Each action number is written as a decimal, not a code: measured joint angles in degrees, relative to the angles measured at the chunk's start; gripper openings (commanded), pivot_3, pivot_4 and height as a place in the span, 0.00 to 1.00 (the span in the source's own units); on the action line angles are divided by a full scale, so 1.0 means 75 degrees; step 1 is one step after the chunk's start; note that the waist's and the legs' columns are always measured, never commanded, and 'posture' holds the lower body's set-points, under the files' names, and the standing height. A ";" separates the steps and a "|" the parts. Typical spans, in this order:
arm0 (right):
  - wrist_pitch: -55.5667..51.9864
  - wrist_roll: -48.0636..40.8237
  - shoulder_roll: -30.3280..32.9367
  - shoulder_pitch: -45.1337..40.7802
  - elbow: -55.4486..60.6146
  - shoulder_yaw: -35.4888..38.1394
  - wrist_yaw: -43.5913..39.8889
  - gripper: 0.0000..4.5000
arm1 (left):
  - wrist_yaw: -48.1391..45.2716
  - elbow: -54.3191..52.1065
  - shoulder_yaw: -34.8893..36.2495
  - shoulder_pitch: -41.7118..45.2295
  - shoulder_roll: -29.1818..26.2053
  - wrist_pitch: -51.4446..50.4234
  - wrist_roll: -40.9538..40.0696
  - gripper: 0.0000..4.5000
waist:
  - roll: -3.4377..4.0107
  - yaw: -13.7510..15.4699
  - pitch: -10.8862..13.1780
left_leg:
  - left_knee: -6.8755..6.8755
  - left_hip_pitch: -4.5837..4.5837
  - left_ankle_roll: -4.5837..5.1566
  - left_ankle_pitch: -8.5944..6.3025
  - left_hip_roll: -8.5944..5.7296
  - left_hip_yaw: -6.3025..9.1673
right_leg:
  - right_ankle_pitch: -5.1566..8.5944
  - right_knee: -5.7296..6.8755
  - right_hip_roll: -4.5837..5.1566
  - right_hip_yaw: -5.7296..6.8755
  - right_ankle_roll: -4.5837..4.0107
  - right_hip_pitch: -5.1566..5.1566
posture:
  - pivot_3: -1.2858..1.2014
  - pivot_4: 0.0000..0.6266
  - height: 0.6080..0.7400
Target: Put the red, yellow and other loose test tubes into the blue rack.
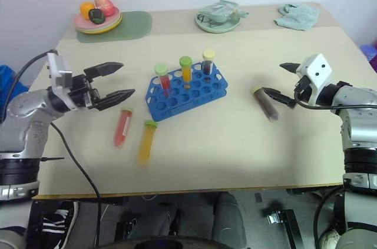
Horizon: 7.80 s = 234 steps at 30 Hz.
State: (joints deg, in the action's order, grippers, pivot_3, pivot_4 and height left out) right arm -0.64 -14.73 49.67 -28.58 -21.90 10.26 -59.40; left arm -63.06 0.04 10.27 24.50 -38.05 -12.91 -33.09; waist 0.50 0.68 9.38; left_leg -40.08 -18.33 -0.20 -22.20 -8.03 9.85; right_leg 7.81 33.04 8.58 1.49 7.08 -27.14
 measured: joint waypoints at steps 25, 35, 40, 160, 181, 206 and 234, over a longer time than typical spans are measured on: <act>-0.2616 0.1140 0.0335 -0.1727 -0.0915 -0.0904 0.0842 1.00 | -0.0039 0.0265 -0.0056 0.0184 0.0352 0.0347 0.0154 0.98 | 0.0000 -0.0003 0.0000 | -0.0001 -0.0004 0.0000 0.0000 0.0001 -0.0005 | -0.0001 -0.0001 0.0000 -0.0006 -0.0002 -0.0004 | 0.52 0.24 1.00; -0.7256 0.1575 0.0369 -0.3709 -0.0902 -0.2363 0.0194 1.00 | 0.0114 -0.0189 -0.0081 0.0028 0.0475 0.0277 0.0156 0.98 | 0.0000 -0.0007 0.0000 | 0.0001 -0.0016 0.0000 0.0000 0.0003 -0.0004 | -0.0002 -0.0002 -0.0001 -0.0013 -0.0002 -0.0021 | 0.52 0.24 1.00; -0.9510 0.1271 -0.0152 -0.4593 -0.0962 -0.2945 0.0054 1.00 | 0.0232 -0.0532 -0.0095 -0.0294 0.0563 0.0130 0.0129 0.98 | 0.0000 0.0000 0.0000 | 0.0000 -0.0017 0.0001 -0.0001 0.0003 -0.0001 | -0.0002 0.0000 -0.0001 -0.0015 -0.0003 -0.0021 | 0.52 0.24 1.00; 0.1138 -0.0018 -0.5246 -0.0626 -0.0692 -0.0627 0.3385 0.99 | 0.0468 -0.1274 0.0307 -0.0773 -0.0169 -0.0716 -0.0343 1.00 | -0.0001 -0.0246 0.0000 | 0.0010 0.0002 0.0004 -0.0003 0.0009 0.0001 | -0.0017 0.0005 -0.0023 -0.0030 0.0000 -0.0022 | 0.52 0.24 1.00; -0.2906 -0.2381 -0.0521 0.0256 0.2829 0.0107 -0.0410 0.99 | 0.2994 -0.3716 0.0403 -0.1897 -0.1206 -0.3573 -0.0334 1.00 | 0.0006 -0.0153 0.0005 | 0.0012 0.0006 0.0022 -0.0018 0.0032 -0.0032 | -0.0016 -0.0006 -0.0049 -0.0075 0.0001 -0.0017 | 0.52 0.24 1.00; -0.3652 -0.2647 -0.0133 -0.0016 0.3038 -0.0299 -0.1714 0.99 | 0.8672 -0.5004 0.1302 -0.0113 0.1798 -1.0550 -0.2240 1.00 | -0.0013 0.0013 0.0011 | -0.0002 0.0017 -0.0026 -0.0044 0.0096 -0.0050 | -0.0025 -0.0008 -0.0121 -0.0093 -0.0013 -0.0020 | 0.52 0.24 1.00; -0.3633 -0.2477 -0.0374 0.0003 0.3029 -0.0511 -0.1593 0.99 | 1.2839 -0.3944 -0.2079 -0.1064 -0.3632 -0.6055 -1.0579 1.00 | -0.0009 0.0020 0.0011 | 0.0011 0.0039 -0.0033 -0.0046 0.0098 -0.0098 | -0.0023 -0.0001 -0.0136 -0.0147 -0.0017 -0.0036 | 0.52 0.24 1.00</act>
State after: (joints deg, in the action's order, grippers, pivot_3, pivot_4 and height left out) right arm -27.89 -33.31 46.86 -28.55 0.82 6.42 -71.35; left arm 33.23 -29.54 -5.32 16.52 -65.29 -58.33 -112.43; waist 0.43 0.84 9.47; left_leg -39.99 -18.04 -0.45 -22.55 -7.29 9.11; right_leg 7.64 33.03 7.56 0.39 6.95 -27.41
